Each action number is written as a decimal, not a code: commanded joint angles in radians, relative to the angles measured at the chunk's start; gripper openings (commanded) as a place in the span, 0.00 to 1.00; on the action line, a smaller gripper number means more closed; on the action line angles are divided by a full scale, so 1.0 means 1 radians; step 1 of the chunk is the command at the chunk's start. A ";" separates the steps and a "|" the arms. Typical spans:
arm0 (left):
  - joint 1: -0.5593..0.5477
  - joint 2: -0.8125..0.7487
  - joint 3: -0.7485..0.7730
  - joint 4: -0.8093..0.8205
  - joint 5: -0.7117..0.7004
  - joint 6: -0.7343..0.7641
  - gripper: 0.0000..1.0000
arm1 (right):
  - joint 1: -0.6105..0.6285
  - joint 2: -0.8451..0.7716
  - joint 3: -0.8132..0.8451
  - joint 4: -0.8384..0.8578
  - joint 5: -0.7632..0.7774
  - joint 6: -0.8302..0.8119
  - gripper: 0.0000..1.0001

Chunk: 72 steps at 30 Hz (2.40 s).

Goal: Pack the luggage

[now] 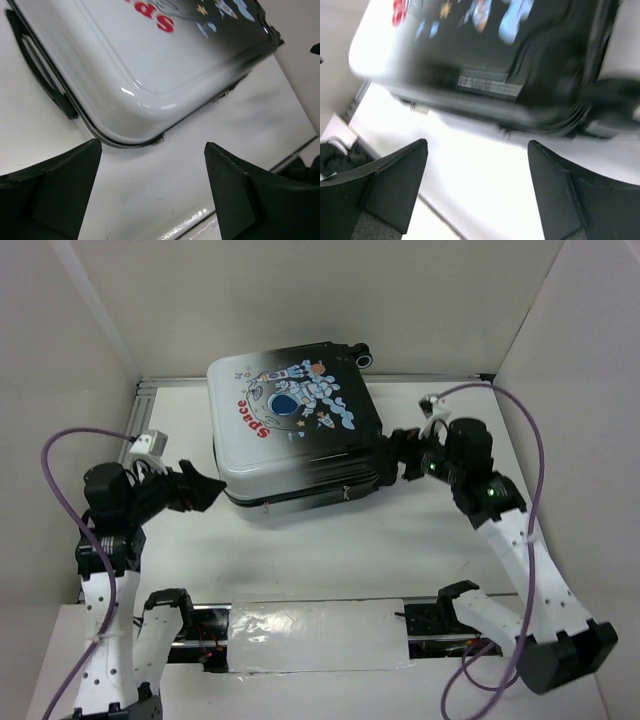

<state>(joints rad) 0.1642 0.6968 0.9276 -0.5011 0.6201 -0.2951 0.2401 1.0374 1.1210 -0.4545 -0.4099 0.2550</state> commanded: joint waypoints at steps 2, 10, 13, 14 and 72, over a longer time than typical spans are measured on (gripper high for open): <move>-0.035 -0.066 -0.108 -0.007 0.115 -0.061 0.95 | 0.135 -0.135 -0.208 0.063 0.115 0.052 0.85; -0.058 -0.022 -0.234 0.038 0.122 -0.078 0.93 | 0.451 0.013 -0.265 0.063 0.411 0.085 0.83; -0.068 0.038 -0.234 0.075 0.132 -0.127 0.93 | 0.499 0.053 -0.274 0.063 0.474 0.118 0.83; -0.068 0.038 -0.255 0.102 0.116 -0.127 0.93 | 0.524 0.064 -0.274 0.063 0.502 0.118 0.83; -0.271 0.070 -0.739 1.212 -0.252 -0.211 0.92 | 0.427 0.161 -0.405 0.462 0.537 0.221 0.74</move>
<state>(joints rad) -0.0360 0.8078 0.1471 0.6880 0.4355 -0.6449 0.6567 1.1870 0.7002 -0.0933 0.1360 0.4877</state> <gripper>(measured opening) 0.917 0.739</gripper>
